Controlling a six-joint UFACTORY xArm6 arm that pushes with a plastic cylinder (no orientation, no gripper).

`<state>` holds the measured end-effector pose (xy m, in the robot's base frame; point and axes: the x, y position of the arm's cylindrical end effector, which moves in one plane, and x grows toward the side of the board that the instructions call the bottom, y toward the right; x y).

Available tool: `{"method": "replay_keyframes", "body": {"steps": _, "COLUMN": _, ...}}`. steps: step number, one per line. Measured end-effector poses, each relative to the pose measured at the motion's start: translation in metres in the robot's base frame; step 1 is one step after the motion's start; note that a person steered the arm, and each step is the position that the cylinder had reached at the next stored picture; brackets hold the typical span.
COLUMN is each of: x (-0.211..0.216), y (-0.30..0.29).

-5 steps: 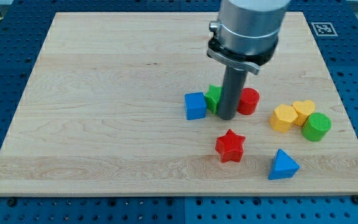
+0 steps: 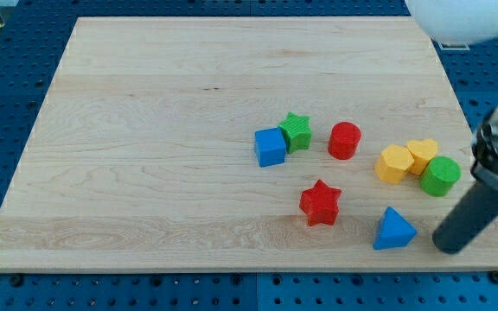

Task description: Place the blue triangle in between the blue cube and green star

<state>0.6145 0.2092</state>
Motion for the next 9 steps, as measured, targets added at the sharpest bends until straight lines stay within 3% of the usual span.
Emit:
{"method": "replay_keyframes", "body": {"steps": 4, "x": -0.012, "y": -0.073}}
{"method": "replay_keyframes", "body": {"steps": 8, "x": -0.064, "y": -0.028}}
{"method": "replay_keyframes", "body": {"steps": 9, "x": -0.075, "y": -0.060}}
